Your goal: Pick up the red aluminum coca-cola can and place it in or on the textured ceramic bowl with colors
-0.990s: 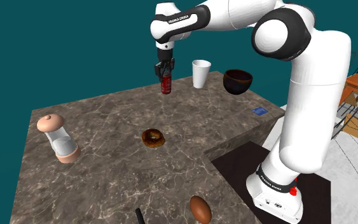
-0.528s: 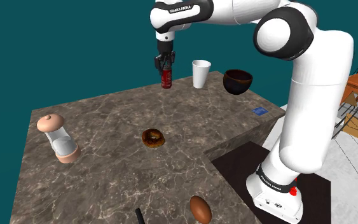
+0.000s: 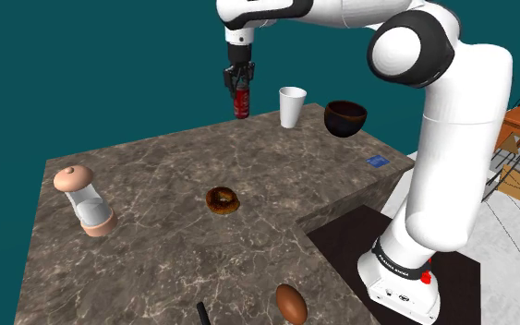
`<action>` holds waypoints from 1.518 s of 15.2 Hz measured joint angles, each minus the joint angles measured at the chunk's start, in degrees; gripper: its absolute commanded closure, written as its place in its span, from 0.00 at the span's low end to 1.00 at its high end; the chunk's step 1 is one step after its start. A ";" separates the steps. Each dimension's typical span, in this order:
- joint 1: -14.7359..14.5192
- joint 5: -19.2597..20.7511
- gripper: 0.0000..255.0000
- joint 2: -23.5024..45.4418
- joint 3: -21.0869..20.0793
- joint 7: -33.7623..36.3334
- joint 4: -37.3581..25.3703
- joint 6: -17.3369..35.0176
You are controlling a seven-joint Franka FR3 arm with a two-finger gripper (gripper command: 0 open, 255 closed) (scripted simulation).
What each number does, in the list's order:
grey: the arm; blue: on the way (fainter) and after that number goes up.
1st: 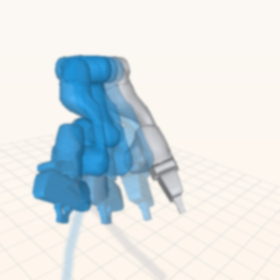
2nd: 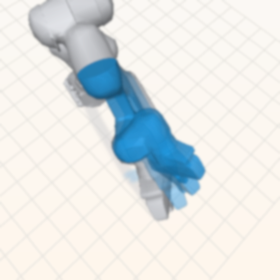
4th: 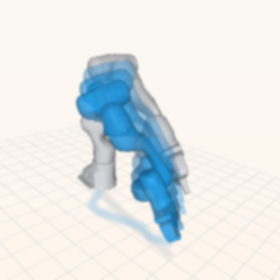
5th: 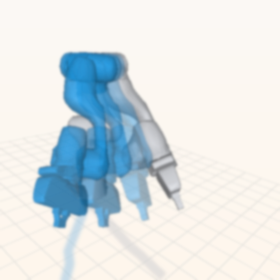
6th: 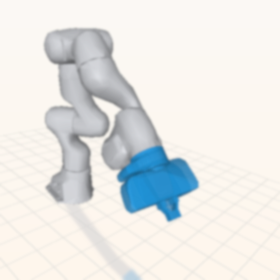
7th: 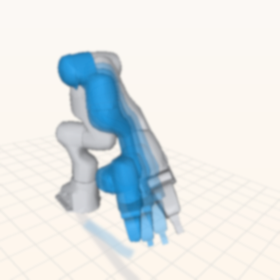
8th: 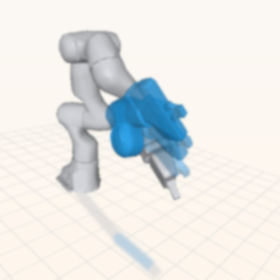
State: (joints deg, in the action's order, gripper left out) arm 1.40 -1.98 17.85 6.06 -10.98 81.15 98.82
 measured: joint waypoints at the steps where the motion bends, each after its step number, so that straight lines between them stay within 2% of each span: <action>1: 0.02 0.01 1.00 -0.12 0.02 -0.02 -0.49 -0.62; 12: 0.38 -0.19 1.00 1.89 0.07 -0.03 -12.09 -10.19; 15: 1.87 -0.17 1.00 -0.65 0.88 -2.34 -9.49 -10.17; 23: 6.63 0.49 1.00 -9.82 4.26 -10.75 2.86 -7.03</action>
State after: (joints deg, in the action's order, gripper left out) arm 8.03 -1.49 8.03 10.32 -21.73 84.02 91.79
